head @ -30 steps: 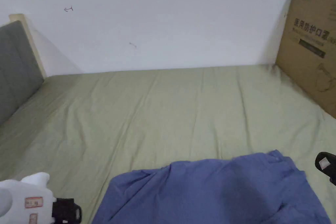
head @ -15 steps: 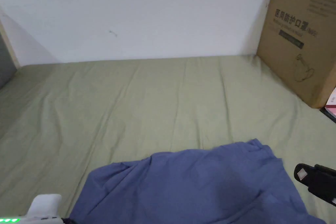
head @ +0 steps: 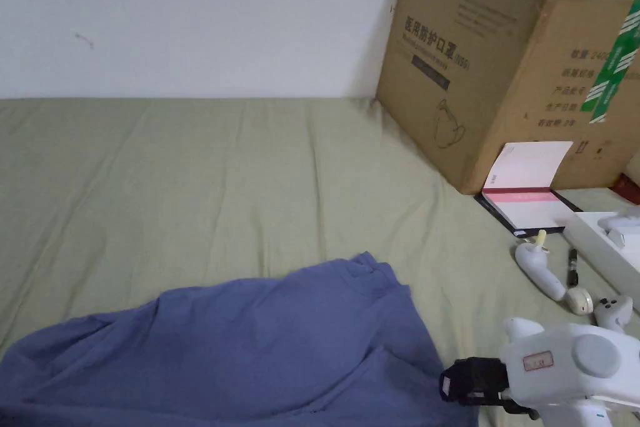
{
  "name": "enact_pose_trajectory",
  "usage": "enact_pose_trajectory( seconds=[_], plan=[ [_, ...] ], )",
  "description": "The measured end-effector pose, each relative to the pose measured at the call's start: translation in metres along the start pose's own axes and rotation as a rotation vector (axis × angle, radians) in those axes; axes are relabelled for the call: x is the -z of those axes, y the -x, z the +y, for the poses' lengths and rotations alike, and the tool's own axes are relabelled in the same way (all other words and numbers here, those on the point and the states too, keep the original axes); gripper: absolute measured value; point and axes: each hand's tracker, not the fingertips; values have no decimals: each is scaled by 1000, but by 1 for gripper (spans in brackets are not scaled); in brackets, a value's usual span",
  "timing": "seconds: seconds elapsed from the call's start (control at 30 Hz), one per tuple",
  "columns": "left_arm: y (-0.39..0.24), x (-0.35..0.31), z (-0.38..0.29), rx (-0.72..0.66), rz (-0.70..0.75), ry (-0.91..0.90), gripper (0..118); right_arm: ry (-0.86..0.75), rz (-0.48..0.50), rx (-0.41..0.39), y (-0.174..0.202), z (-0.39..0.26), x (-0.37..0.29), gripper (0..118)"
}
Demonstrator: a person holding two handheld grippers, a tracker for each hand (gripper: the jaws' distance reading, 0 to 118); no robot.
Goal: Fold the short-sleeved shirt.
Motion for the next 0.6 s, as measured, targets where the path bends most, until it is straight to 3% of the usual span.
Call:
enact_pose_trajectory(
  seconds=[0.07, 0.1, 0.17, 0.2, 0.23, 0.3, 0.43, 0.6],
  plan=[
    [-3, 1, 0, 13, 16, 14, 3, 11, 8, 16, -9, 4, 9, 95],
    [-1, 3, 0, 21, 26, 22, 3, 21, 13, 22, -12, 7, 12, 83],
    [0, 8, -1, 28, 35, 38, 3, 25, 19, 15, -14, 5, 13, 43],
    [2, 5, -1, 29, 37, 42, 3, 23, 22, 1, -13, 5, 12, 15],
    [15, 17, -5, 29, 40, 48, 3, 13, 31, -19, -12, 5, 10, 10],
    [33, 28, 4, 28, 42, 58, 3, 0, 85, -28, -6, 1, 3, 9],
    [43, 32, 9, 27, 52, 64, 3, -113, 68, -94, 8, 3, -23, 3],
    [3, 16, -6, -9, 37, 17, 3, -225, 147, -41, 14, 12, -72, 2]
  ],
)
